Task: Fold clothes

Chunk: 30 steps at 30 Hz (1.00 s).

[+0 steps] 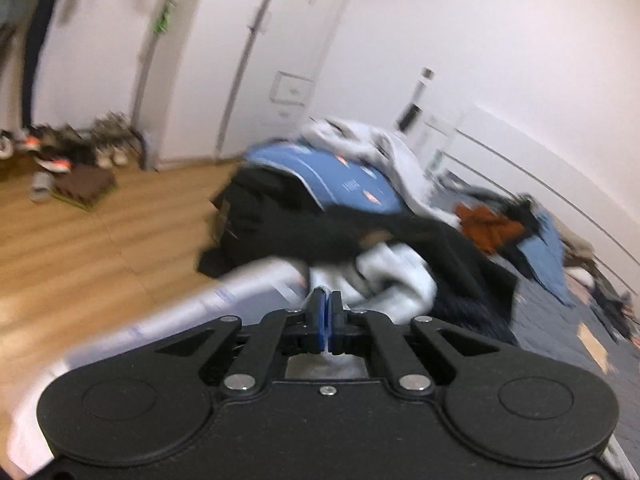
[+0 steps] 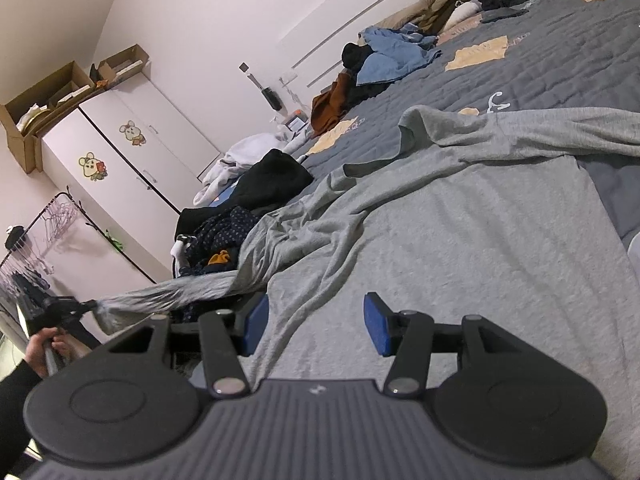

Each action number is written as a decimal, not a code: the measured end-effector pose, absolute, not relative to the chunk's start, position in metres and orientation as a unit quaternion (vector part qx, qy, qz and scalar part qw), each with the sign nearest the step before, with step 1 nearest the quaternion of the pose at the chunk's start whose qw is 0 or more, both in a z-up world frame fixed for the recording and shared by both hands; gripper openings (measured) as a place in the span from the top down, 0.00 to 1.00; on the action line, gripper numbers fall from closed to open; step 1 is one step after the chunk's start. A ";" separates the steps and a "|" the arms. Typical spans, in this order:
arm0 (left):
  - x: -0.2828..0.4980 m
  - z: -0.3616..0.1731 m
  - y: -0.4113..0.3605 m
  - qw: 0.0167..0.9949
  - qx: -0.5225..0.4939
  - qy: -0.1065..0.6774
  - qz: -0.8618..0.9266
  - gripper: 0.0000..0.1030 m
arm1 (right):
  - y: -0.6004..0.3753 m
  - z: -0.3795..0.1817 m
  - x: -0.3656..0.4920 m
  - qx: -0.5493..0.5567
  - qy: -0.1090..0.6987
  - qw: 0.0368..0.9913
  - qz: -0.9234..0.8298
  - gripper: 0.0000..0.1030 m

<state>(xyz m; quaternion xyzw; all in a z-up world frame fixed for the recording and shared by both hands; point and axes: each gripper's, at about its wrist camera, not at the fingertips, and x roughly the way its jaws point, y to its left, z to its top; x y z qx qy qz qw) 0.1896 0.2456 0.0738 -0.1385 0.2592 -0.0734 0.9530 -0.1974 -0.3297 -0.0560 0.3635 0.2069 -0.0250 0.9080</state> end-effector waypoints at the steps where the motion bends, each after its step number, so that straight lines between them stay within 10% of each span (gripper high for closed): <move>1: 0.194 0.078 0.252 0.956 -0.132 0.256 -0.063 0.99 | -0.329 -0.056 -0.197 0.363 0.207 0.908 -0.025 0.50; 20: 0.229 0.027 0.271 0.929 -0.135 0.339 -0.055 0.96 | -0.322 -0.071 -0.190 0.355 0.236 0.904 -0.034 0.50; 24: 0.206 -0.014 0.280 0.913 -0.181 0.359 -0.065 0.59 | -0.315 -0.069 -0.188 0.359 0.232 0.904 -0.022 0.50; 30: 0.185 -0.059 0.295 0.888 -0.267 0.368 -0.070 0.55 | -0.298 -0.054 -0.174 0.376 0.222 0.899 0.006 0.50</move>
